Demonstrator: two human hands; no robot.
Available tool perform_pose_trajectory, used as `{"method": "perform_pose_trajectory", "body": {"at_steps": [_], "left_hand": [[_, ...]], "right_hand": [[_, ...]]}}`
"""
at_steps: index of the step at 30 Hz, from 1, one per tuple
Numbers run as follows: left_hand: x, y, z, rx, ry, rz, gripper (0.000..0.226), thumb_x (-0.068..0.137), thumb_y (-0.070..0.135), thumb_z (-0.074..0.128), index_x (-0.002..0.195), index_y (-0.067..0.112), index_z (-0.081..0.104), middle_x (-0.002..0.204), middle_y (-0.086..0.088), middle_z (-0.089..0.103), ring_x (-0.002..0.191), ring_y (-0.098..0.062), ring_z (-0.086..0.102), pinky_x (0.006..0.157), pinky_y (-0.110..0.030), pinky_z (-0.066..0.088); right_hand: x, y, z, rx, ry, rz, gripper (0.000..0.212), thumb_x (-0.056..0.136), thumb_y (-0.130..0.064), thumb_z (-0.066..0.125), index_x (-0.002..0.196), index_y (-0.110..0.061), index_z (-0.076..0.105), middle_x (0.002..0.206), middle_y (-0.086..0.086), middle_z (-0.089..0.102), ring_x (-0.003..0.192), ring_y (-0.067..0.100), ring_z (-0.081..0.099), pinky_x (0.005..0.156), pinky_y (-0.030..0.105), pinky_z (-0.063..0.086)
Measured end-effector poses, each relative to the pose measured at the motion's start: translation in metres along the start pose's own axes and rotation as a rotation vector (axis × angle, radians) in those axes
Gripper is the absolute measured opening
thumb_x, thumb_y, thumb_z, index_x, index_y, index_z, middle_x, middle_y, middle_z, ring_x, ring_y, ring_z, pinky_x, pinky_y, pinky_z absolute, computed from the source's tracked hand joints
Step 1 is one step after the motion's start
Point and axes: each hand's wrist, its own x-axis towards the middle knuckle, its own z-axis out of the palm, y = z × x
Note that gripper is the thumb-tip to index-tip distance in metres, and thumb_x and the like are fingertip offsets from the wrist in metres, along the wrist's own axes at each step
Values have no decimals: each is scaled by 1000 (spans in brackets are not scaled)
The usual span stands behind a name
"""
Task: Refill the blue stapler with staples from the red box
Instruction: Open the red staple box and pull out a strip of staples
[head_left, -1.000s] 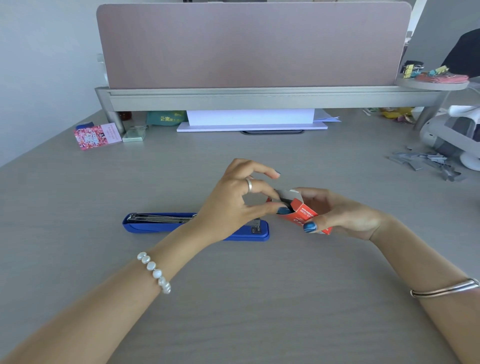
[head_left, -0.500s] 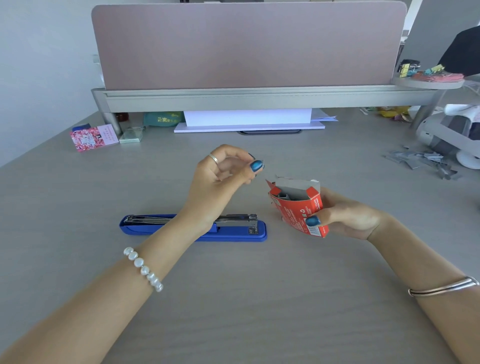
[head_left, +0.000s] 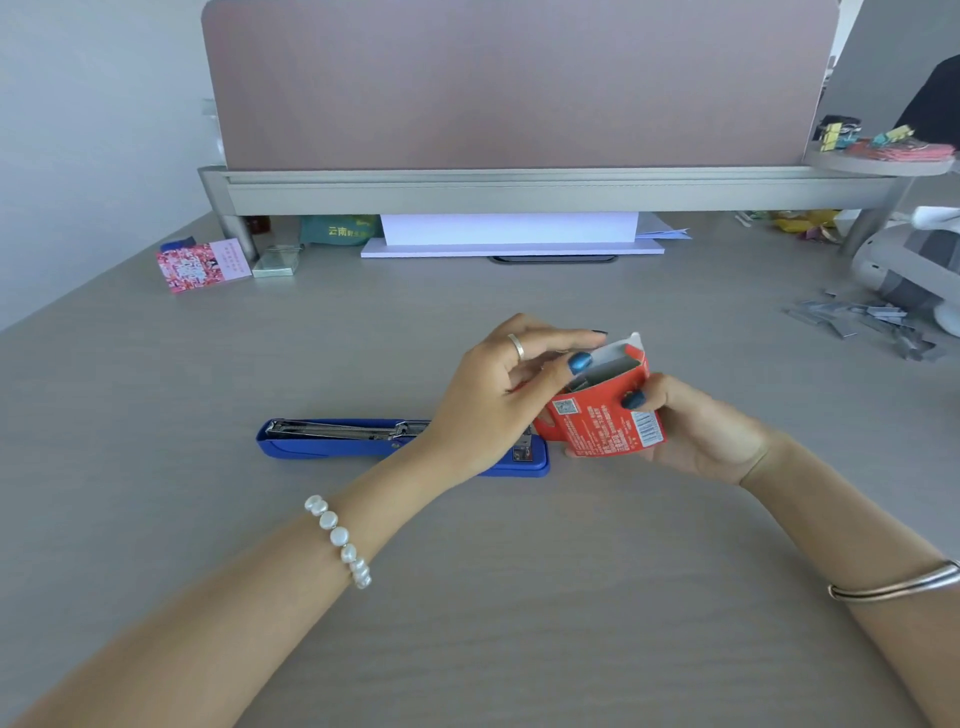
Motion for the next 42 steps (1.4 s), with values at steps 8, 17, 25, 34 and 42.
{"method": "perform_pose_trajectory", "body": {"at_steps": [8,17,25,34,42], "left_hand": [[3,-11,-4,-13,-20,-11,46,75,1,73,116,18,61,99,3,54,100,-12,63,84,-22,52],[9,-16,6,163,155,34,34,77,18,73,110,20,66,97,9,56,93,-14,64,78,-27,57],[15,-18,5,138,133,14,31,77,19,72,106,28,65,97,4,58,91,-8,62,78,-20,55],[15,-18,5,163,85,8,20,79,18,71,97,24,70,92,6,60,88,-7,59,80,-29,52],[14,-18,4,136,62,17,22,90,17,57,109,20,67,96,7,60,96,-5,58,76,-24,54]], "right_hand": [[4,3,0,-89,62,-35,52,60,-34,54,111,-27,61,112,3,69,105,19,62,92,30,50],[-2,-11,11,-369,243,-349,38,71,-15,63,108,-24,56,96,-23,70,93,4,66,70,16,53],[-7,-19,5,-541,357,-461,59,60,-62,69,108,-33,51,105,0,67,92,26,69,70,40,61],[-4,-17,5,-509,400,-509,13,81,-31,53,88,-21,60,83,-21,66,79,4,65,58,15,52],[-4,-15,2,-475,485,-484,13,84,-25,50,88,-16,58,72,-15,73,73,7,69,54,14,51]]}}
